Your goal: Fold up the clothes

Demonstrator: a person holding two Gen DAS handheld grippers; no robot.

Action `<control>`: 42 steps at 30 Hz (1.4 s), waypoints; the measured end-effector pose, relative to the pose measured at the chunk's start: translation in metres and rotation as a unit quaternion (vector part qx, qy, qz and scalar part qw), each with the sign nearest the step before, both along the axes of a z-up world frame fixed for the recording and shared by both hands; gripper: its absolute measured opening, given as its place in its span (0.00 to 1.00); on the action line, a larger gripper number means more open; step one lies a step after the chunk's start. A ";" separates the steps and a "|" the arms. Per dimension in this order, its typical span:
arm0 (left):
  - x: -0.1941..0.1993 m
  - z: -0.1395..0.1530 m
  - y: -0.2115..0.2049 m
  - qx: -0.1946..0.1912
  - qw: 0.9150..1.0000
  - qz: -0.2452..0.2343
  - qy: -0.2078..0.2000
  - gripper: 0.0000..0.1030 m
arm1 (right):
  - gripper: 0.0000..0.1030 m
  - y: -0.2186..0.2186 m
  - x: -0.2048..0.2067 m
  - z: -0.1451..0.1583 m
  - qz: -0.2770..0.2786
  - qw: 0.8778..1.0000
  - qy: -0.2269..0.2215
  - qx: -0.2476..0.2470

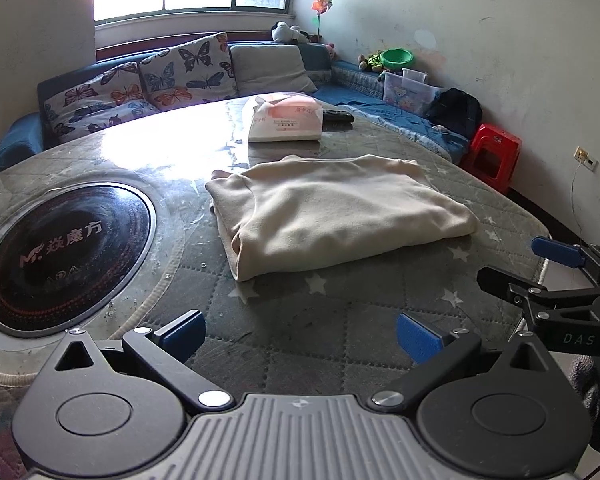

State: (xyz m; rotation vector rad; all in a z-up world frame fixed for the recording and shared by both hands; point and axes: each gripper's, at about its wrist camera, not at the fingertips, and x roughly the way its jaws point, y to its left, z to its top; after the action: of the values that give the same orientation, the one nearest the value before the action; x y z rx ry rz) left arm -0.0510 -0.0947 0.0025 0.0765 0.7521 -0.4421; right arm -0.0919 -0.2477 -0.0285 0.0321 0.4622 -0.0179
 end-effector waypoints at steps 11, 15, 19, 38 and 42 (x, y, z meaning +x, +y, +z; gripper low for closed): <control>-0.001 0.000 -0.004 0.014 1.000 0.009 -0.004 1.00 | 1.00 0.000 0.000 0.000 0.003 1.000 -0.001 -0.003; 0.001 -0.001 -0.004 0.020 1.000 0.014 -0.001 1.00 | 1.00 0.000 0.000 0.000 0.004 1.000 -0.001 -0.004; 0.002 -0.004 -0.005 0.033 0.999 0.018 0.000 1.00 | 1.00 0.000 0.000 0.001 0.003 1.000 -0.001 -0.006; 0.015 -0.018 -0.012 0.060 0.998 0.024 0.019 1.00 | 1.00 -0.002 0.013 -0.003 0.000 1.000 0.012 -0.005; 0.019 -0.019 -0.012 0.056 0.998 0.027 0.022 1.00 | 1.00 -0.001 0.018 -0.003 0.001 1.000 0.017 -0.006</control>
State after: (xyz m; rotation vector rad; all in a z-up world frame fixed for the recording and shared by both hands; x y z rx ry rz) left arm -0.0318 -0.1062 -0.0162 0.1516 0.8205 -0.3518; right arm -0.0740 -0.2486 -0.0313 0.0187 0.4967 -0.0186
